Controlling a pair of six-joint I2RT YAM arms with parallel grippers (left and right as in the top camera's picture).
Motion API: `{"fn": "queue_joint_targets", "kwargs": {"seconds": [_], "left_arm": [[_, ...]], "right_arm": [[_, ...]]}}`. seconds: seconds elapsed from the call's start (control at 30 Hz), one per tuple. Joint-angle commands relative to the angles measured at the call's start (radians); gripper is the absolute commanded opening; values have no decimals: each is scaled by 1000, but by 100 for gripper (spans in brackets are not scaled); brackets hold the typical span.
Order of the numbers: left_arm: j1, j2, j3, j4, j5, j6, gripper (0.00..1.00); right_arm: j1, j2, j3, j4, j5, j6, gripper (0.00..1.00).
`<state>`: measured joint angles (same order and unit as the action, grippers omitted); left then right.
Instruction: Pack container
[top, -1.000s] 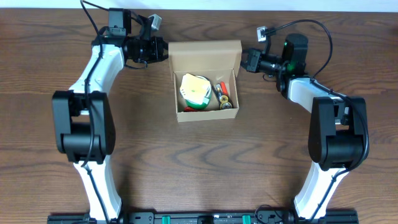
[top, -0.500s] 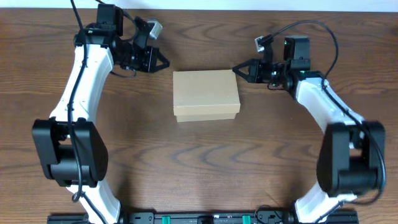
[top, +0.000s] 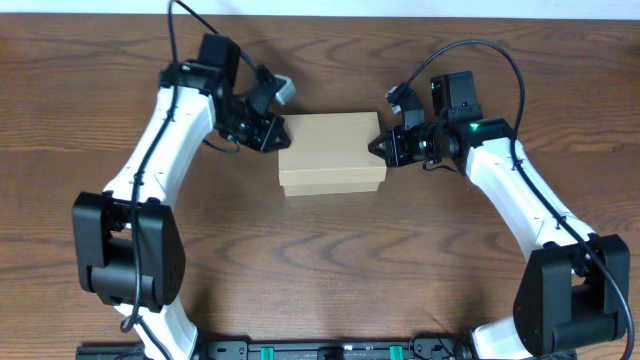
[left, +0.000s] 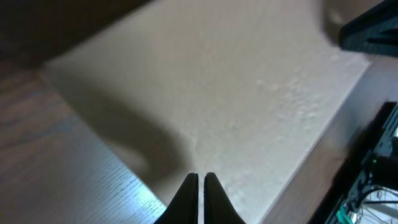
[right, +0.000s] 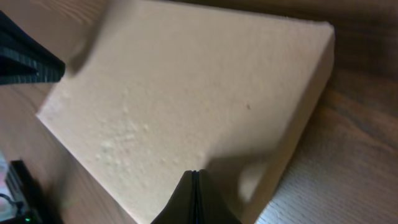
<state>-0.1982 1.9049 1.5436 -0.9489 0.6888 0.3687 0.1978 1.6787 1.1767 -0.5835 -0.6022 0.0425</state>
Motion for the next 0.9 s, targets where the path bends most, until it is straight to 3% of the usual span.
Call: {"fn": "queue_joint_targets", "kwargs": {"seconds": [0.0,0.2,0.5,0.87], "left_arm": [[-1,-14,-60,17,-20,13,6],[-2,-14,-134,46,-19,9,6],[2,-27,-102,51,-25,-25,6],[1,-365,-11,-82,-142,-51,6]], "right_arm": [[8,9,-36,-3,39,-41,1],[10,9,-99,-3,58,-45,1],[9,-13,-79,3,67,-35,1],[9,-383,-19,-53,241,16,1]]}}
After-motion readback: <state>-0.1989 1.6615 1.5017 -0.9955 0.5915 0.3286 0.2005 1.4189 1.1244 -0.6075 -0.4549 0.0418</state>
